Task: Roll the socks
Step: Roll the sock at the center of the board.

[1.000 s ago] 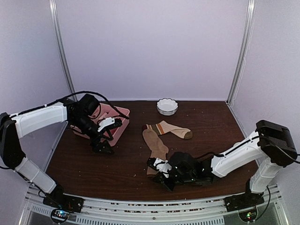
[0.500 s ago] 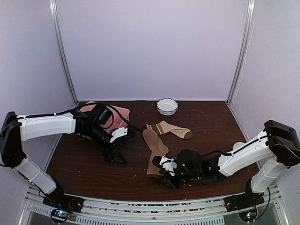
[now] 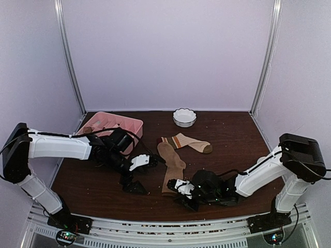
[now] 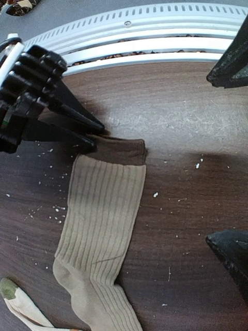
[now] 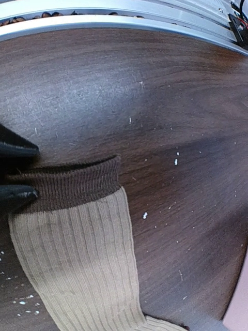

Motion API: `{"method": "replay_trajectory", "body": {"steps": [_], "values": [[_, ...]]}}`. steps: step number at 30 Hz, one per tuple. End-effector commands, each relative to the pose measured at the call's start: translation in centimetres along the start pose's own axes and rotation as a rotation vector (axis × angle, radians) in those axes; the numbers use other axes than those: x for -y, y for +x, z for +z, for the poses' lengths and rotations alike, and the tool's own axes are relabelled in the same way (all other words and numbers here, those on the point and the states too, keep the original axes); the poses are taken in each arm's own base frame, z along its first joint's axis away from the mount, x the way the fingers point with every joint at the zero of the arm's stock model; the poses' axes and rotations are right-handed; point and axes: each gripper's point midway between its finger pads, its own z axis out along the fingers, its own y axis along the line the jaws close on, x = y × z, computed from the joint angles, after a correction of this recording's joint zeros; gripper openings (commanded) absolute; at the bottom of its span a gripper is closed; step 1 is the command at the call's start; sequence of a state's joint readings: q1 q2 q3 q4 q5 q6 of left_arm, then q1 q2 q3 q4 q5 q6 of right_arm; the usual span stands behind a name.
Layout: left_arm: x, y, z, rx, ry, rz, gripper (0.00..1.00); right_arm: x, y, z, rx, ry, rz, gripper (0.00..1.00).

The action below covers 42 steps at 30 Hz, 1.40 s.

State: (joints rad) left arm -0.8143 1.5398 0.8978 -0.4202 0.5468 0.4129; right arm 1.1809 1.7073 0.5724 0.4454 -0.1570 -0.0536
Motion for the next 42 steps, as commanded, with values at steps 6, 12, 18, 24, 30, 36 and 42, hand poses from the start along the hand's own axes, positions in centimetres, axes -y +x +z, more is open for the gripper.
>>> {"method": "replay_trajectory", "body": {"steps": [6, 12, 18, 24, 30, 36, 42], "values": [[1.1, 0.6, 2.1, -0.031, -0.019, 0.186, 0.96, 0.7, -1.2, 1.2, 0.03, 0.03, 0.075, 0.01], [1.0, -0.1, 3.0, -0.018, -0.036, 0.244, 0.89, -0.3, -3.6, 0.5, 0.107, -0.068, 0.229, 0.0], [1.7, -0.1, 4.1, -0.025, -0.038, 0.324, 0.66, 0.2, -4.2, 0.9, 0.091, -0.195, 0.515, 0.0], [2.3, -0.4, 5.0, -0.018, -0.025, 0.34, 0.53, -0.4, -3.0, 2.4, 0.01, -0.253, 0.658, 0.0], [1.6, 0.0, 5.8, -0.034, -0.044, 0.324, 0.48, -0.3, -2.3, 2.4, -0.018, -0.254, 0.689, 0.0], [1.2, 0.3, 6.5, -0.052, -0.043, 0.32, 0.44, -0.4, -2.0, 2.5, -0.041, -0.297, 0.776, 0.0], [1.5, 0.1, 7.0, -0.052, -0.003, 0.297, 0.26, -0.5, -1.8, 2.5, -0.052, -0.314, 0.827, 0.0]]}}
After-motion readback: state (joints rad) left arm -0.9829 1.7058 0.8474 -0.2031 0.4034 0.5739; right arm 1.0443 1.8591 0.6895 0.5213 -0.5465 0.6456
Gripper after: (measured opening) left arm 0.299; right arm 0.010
